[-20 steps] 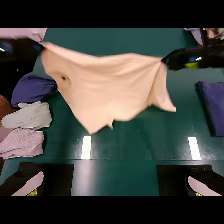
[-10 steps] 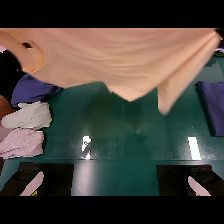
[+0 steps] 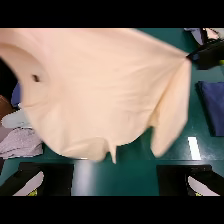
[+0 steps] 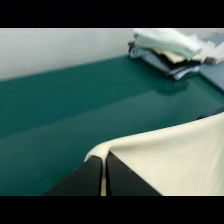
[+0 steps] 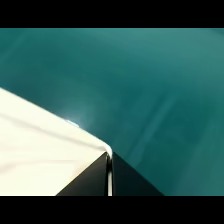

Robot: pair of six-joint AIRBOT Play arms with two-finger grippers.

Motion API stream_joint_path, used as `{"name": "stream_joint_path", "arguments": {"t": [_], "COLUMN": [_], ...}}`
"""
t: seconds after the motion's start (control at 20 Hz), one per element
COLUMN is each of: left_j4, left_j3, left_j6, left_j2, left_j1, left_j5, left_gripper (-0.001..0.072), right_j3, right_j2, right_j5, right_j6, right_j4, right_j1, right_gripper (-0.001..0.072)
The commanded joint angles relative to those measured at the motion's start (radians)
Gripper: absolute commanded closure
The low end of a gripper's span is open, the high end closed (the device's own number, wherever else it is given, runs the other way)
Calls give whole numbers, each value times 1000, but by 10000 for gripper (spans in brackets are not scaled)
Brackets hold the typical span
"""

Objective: Fold the shirts.

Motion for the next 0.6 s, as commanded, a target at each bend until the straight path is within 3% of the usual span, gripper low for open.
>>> {"name": "stream_joint_path", "arguments": {"t": [0.0, 0.3, 0.55], "left_j4": [27, 24, 26], "left_j3": [-166, -293, -293], "left_j6": [-3, 42, 53], "left_j2": [-203, -628, -716], "left_j1": [1, 1, 1], "left_j5": [-43, 154, 411], "left_gripper": [684, 683, 681], "right_j3": [1, 1, 1], "right_j2": [-259, -581, -626], "right_j5": [41, -98, -215], "right_j6": [-62, -92, -92], "right_j4": [-3, 56, 183], "right_j1": [-1, -87, -154], "right_gripper": [699, 699, 690]}}
